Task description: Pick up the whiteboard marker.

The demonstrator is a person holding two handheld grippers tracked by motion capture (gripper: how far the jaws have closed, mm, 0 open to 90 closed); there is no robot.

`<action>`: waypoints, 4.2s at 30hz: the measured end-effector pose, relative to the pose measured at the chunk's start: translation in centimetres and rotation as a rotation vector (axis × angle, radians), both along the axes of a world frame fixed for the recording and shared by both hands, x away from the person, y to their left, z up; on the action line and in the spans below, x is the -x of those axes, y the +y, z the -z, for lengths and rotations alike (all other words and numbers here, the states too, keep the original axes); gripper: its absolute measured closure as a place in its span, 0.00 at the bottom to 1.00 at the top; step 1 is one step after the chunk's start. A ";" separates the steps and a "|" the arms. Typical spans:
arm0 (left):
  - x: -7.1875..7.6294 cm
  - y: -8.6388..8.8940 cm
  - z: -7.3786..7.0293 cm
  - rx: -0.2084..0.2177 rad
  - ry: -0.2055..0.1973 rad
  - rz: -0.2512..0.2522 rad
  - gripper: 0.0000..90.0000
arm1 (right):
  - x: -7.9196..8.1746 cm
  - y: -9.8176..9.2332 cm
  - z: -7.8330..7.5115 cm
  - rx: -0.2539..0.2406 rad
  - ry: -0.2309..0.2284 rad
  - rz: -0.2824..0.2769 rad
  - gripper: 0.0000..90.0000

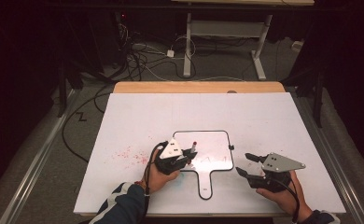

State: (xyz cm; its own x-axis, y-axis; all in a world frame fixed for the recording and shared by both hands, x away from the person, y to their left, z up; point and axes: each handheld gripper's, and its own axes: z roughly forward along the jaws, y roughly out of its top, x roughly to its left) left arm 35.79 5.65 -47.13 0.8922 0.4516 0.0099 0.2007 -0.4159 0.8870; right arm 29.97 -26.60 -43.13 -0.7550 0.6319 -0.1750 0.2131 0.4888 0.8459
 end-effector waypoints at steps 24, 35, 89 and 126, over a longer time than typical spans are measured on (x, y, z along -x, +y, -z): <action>0.5 3.0 0.0 -0.015 0.001 -0.035 0.88 | 0.1 0.1 0.0 0.018 -0.006 -0.009 0.45; -0.1 -1.7 -0.2 -0.024 -0.010 0.010 0.88 | -0.1 0.4 0.3 0.026 0.001 -0.018 0.45; -2.0 -10.2 -0.9 -0.077 0.038 0.082 0.88 | -0.6 -1.0 0.4 0.043 -0.012 0.028 0.45; 0.2 -3.1 -0.3 -0.051 0.027 0.043 0.87 | -1.7 0.9 0.2 -0.067 0.046 -0.006 0.46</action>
